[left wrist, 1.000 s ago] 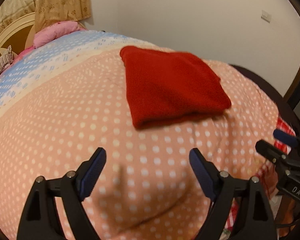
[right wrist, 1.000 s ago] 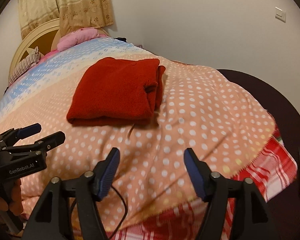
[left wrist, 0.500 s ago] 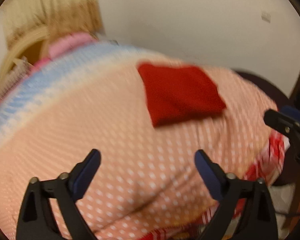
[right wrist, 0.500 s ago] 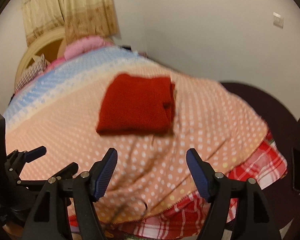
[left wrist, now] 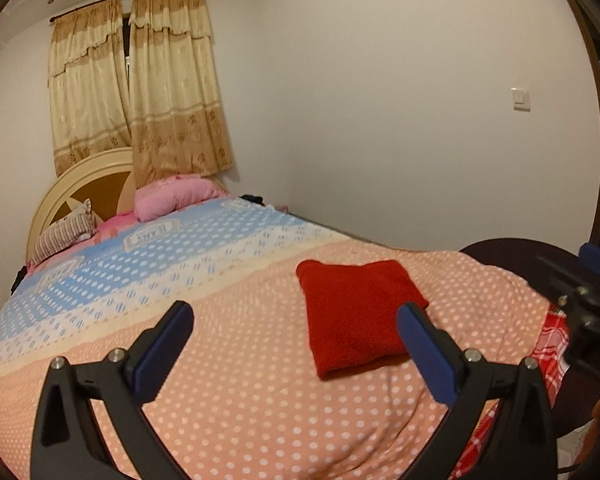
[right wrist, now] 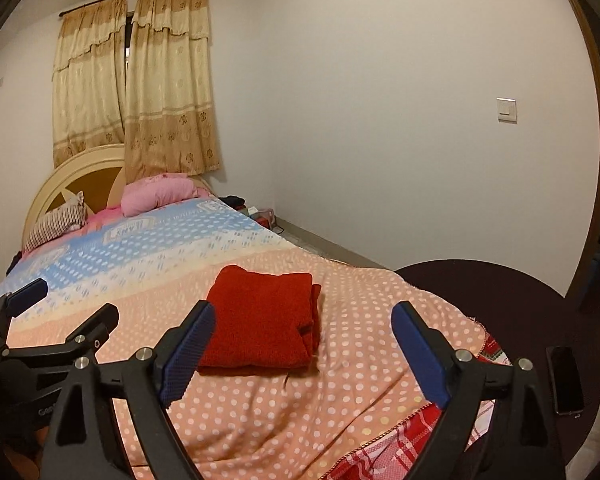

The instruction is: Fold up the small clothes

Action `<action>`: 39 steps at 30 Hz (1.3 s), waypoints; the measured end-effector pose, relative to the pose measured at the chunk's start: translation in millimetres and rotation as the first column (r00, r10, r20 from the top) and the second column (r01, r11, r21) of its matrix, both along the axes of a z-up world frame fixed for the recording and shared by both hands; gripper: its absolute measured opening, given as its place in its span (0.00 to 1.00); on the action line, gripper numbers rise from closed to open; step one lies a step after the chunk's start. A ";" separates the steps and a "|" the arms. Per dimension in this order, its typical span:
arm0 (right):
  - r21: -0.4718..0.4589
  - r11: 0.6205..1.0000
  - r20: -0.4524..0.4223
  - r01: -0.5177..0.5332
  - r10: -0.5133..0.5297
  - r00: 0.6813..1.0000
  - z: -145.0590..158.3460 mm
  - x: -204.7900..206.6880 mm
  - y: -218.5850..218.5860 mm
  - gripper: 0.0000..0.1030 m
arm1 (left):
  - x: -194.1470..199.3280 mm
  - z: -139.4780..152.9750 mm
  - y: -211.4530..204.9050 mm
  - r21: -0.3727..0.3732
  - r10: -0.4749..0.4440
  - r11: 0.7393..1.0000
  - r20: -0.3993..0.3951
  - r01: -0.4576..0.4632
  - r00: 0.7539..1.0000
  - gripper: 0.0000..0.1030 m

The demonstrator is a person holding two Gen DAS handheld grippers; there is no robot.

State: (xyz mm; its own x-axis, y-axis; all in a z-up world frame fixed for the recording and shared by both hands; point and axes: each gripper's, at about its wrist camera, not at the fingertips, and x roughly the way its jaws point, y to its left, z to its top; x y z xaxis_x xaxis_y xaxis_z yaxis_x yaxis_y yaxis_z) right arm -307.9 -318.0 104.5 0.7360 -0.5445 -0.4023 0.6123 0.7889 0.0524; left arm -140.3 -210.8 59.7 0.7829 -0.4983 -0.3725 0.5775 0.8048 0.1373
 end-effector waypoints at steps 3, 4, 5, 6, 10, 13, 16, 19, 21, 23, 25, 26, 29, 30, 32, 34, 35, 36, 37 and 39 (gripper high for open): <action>-0.012 1.000 0.001 0.000 0.000 1.000 -3.9 0.6 -0.7 0.87 | -1.3 -2.1 -0.2 -0.006 0.001 1.000 -0.011 -0.001 1.000 1.00; -0.020 1.000 -0.006 0.000 0.000 1.000 -5.7 1.7 -0.8 0.87 | -0.4 -3.5 -0.9 -0.006 0.003 1.000 -0.021 -0.003 1.000 1.00; -0.029 1.000 -0.014 -0.003 0.002 1.000 -7.7 1.9 -0.4 0.87 | 0.8 -4.9 -1.7 -0.007 0.006 1.000 -0.031 -0.006 0.999 1.00; -0.032 0.999 -0.019 -0.005 0.004 1.000 -8.7 2.0 -1.1 0.88 | 0.9 -5.7 -2.2 -0.009 0.009 1.000 -0.038 -0.009 0.999 1.00; -0.011 1.000 -0.012 -0.003 0.002 1.000 -9.8 -1.5 -6.4 0.88 | 0.9 -8.4 -6.3 -0.009 0.004 1.000 -0.060 -0.004 0.998 1.00; -0.009 1.000 -0.003 0.012 -0.012 1.000 -9.5 -3.8 -9.7 0.88 | -0.9 -9.3 -6.3 0.001 0.000 1.000 -0.057 0.001 0.998 1.00; -0.005 1.000 -0.005 0.013 -0.013 1.000 -10.5 -3.1 -11.1 0.88 | -2.0 -8.1 -4.8 -0.006 0.004 1.000 -0.055 -0.005 0.999 1.00; -0.006 1.000 -0.016 0.000 0.000 1.000 -12.4 0.8 -9.7 0.88 | -2.1 -7.3 -3.4 -0.012 0.008 1.000 -0.057 -0.009 0.998 1.00; -0.013 1.000 -0.022 -0.008 0.007 1.000 -13.4 2.2 -7.6 0.88 | -1.7 -7.6 -2.1 -0.013 0.010 1.000 -0.058 -0.011 0.998 1.00; -0.016 1.000 -0.025 -0.014 0.014 1.000 -14.7 3.1 -7.0 0.88 | -1.8 -7.4 -1.7 -0.013 0.010 1.000 -0.059 -0.011 0.998 1.00; -0.017 1.000 -0.026 -0.015 0.014 1.000 -15.1 3.2 -7.4 0.88 | -2.1 -7.4 -1.3 -0.014 0.009 1.000 -0.058 -0.010 0.998 1.00; -0.016 1.000 -0.026 -0.014 0.013 1.000 -15.0 3.3 -7.4 0.88 | -1.8 -7.4 -1.5 -0.015 0.009 1.000 -0.058 -0.010 0.998 1.00; -0.007 1.000 -0.027 -0.009 0.009 1.000 -15.9 3.3 -8.5 0.88 | -1.8 -7.3 -1.3 -0.014 0.009 1.000 -0.058 -0.010 0.998 1.00; -0.003 1.000 -0.028 -0.008 0.008 1.000 -16.5 3.2 -9.1 0.88 | -1.7 -7.4 -1.3 -0.014 0.010 1.000 -0.058 -0.011 0.998 1.00; 0.005 1.000 -0.029 -0.005 0.005 1.000 -18.0 2.7 -10.8 0.88 | -1.2 -7.7 -0.9 -0.011 0.012 1.000 -0.057 -0.013 0.998 1.00; 0.008 1.000 -0.031 -0.004 0.005 1.000 -19.0 2.8 -11.1 0.88 | -0.8 -8.4 -0.3 -0.009 0.015 1.000 -0.059 -0.015 0.998 1.00; 0.008 1.000 -0.031 -0.004 0.004 0.999 -19.2 3.0 -11.0 0.88 | -0.4 -8.8 -0.4 -0.009 0.016 1.000 -0.062 -0.017 0.998 1.00; 0.008 1.000 -0.031 -0.004 0.005 0.999 -19.2 3.0 -11.0 0.88 | -0.1 -9.3 -0.6 -0.009 0.016 1.000 -0.063 -0.017 0.998 1.00; 0.007 1.000 -0.032 -0.004 0.004 0.999 -19.5 3.1 -11.0 0.88 | 0.3 -9.8 -1.0 -0.009 0.017 1.000 -0.064 -0.017 0.998 1.00; 0.008 1.000 -0.032 -0.004 0.004 0.999 -19.4 2.9 -10.6 0.88 | 0.4 -9.9 -1.0 -0.008 0.019 1.000 -0.064 -0.020 0.998 1.00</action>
State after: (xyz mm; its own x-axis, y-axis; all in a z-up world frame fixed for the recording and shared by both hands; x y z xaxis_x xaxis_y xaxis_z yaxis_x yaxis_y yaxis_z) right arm -305.0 -328.7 85.1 0.7245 -0.5384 -0.4304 0.6109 0.7908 0.0392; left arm -140.0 -211.7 49.8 0.7672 -0.4867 -0.4178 0.5692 0.8168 0.0937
